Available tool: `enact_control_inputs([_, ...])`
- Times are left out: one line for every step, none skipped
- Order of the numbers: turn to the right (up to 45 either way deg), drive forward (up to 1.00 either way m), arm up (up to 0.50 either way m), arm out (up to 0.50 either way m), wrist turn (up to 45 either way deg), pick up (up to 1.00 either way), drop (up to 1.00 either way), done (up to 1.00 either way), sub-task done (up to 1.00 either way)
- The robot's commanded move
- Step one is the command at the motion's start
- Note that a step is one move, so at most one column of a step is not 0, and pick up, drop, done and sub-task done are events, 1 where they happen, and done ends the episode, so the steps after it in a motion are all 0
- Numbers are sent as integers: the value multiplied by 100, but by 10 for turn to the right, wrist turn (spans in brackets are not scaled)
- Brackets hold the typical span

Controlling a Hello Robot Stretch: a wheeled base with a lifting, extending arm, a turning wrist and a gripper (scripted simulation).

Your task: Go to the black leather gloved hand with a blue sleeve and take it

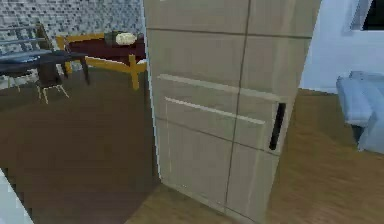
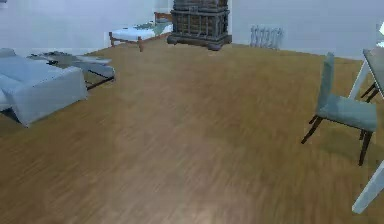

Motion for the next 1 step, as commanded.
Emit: enact_control_inputs([420, 0, 0, 0, 0, 0, 0, 0, 0])
